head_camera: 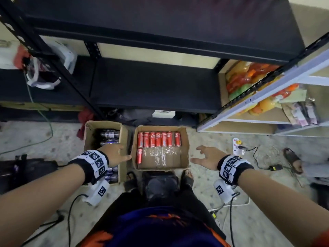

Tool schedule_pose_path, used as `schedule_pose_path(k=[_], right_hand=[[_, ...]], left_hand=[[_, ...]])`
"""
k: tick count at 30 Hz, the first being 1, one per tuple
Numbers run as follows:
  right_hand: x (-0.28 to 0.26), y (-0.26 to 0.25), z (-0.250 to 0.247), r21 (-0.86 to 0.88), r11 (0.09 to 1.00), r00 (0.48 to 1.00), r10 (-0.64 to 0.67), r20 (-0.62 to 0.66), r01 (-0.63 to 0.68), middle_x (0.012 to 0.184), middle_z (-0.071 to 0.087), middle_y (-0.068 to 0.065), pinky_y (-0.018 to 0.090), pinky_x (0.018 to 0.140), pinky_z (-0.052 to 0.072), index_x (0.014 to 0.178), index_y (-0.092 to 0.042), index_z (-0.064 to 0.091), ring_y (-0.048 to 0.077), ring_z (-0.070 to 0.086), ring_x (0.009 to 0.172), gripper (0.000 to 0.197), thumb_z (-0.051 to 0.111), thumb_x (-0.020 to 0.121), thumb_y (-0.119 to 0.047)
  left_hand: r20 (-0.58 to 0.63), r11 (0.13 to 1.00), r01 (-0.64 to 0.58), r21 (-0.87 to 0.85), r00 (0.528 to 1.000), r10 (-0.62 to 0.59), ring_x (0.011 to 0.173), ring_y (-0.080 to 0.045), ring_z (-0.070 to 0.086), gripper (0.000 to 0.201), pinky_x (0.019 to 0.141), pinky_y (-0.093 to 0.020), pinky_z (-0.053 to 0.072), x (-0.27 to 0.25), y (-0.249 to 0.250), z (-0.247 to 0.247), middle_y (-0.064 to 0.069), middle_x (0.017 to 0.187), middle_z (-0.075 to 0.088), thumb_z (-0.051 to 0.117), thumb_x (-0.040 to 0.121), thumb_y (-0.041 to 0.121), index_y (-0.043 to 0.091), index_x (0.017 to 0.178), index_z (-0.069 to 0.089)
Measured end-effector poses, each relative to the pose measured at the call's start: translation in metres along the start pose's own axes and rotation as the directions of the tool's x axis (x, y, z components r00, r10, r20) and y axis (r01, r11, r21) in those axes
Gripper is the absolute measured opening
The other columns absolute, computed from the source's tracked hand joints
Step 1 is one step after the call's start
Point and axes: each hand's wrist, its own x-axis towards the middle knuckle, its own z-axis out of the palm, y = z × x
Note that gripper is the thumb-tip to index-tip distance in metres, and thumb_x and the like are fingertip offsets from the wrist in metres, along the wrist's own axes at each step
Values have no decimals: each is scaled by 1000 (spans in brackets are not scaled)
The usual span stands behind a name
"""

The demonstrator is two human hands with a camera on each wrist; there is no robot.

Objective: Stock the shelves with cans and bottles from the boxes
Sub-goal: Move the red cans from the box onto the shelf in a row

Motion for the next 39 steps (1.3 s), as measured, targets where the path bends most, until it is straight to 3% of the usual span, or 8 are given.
schedule_pose_path(k=[4,9,15,18,22,30,34,39], right_hand=[[32,37,31,-1,997,990,72,122,-72,151,49,4,37,107,43,156,-23,31,26,51,133,93,53,84,-78],[65,79,65,-45,986,960,168,225,-162,147,53,9,40,107,43,149,-16,42,30,52,130,88,52,85,-75],[105,113,100,-21,975,932,216,291,-219,154,43,11,37,106,40,152,-15,40,31,46,137,86,54,88,-71],[128,118,108,-39,982,923,189,334,-187,156,41,11,35,106,40,154,-16,37,30,45,138,79,56,93,-63],[159,114,111,-39,994,912,110,395,-103,155,40,18,34,108,37,153,-12,37,33,42,140,61,48,104,-46],[261,115,151,53,990,935,107,338,-133,138,57,20,32,92,44,137,-3,55,34,56,124,56,59,99,-43],[317,121,172,123,984,956,90,280,-128,129,64,12,30,87,45,131,-12,60,32,60,116,47,66,94,-41],[400,135,198,185,977,977,68,203,-107,122,66,7,29,81,44,133,-18,56,26,61,101,52,69,89,-43]], left_hand=[[127,995,84,58,988,-91,131,-26,51,66,104,-30,41,22,11,36,-7,145,53,45,97,64,17,140,55],[283,986,123,116,947,-151,73,-14,54,56,61,-25,40,33,30,77,2,81,56,44,86,74,23,96,65],[320,978,166,128,926,-199,90,-23,52,76,71,-27,39,65,43,129,-7,106,53,41,71,75,17,119,52],[319,976,142,165,929,-189,117,-27,53,45,83,-24,44,87,60,147,-13,132,52,42,104,50,16,133,48],[289,959,180,219,927,-240,138,-32,43,55,105,-29,37,130,64,179,-15,152,43,43,106,43,8,149,41],[242,978,173,113,950,-196,125,-33,55,40,101,-34,41,246,44,234,-15,135,59,56,101,28,5,134,57],[212,985,159,-73,967,-141,83,-28,61,17,79,-37,52,317,28,257,-20,95,67,55,74,49,33,78,53],[158,967,216,-132,968,-194,80,-27,59,24,69,-32,49,378,36,263,-8,95,61,57,88,43,24,98,46]])
